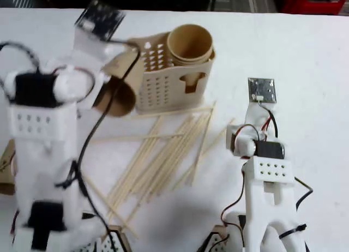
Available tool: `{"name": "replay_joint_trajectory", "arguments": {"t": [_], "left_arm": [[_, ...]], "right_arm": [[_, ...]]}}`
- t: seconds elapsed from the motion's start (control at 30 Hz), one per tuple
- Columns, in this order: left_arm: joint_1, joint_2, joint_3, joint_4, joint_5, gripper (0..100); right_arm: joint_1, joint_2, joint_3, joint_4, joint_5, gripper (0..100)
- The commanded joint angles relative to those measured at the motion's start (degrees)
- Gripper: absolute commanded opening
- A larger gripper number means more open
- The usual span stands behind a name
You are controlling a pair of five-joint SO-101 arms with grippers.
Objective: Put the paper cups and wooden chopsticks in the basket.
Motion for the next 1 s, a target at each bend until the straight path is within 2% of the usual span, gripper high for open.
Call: {"name": "replay_joint_trajectory", "arguments": {"t": [0.0, 0.27, 0.57, 0.97], "left_arm": [[4.53, 9.10, -17.85, 0.53, 3.96, 2], [10.15, 16.40, -29.98, 0.53, 6.07, 2], [13.41, 16.31, -31.21, 0.18, 6.07, 2], [14.99, 16.31, -31.21, -11.60, 13.01, 2]], "right_arm": [[0.22, -1.54, -0.35, -0.75, 0.00, 21.2], [0.22, -1.54, -0.35, -0.75, 0.00, 21.3], [0.22, -1.54, -0.35, -1.45, 0.00, 21.3], [0.22, -1.54, -0.26, -1.54, 0.00, 21.2]]}}
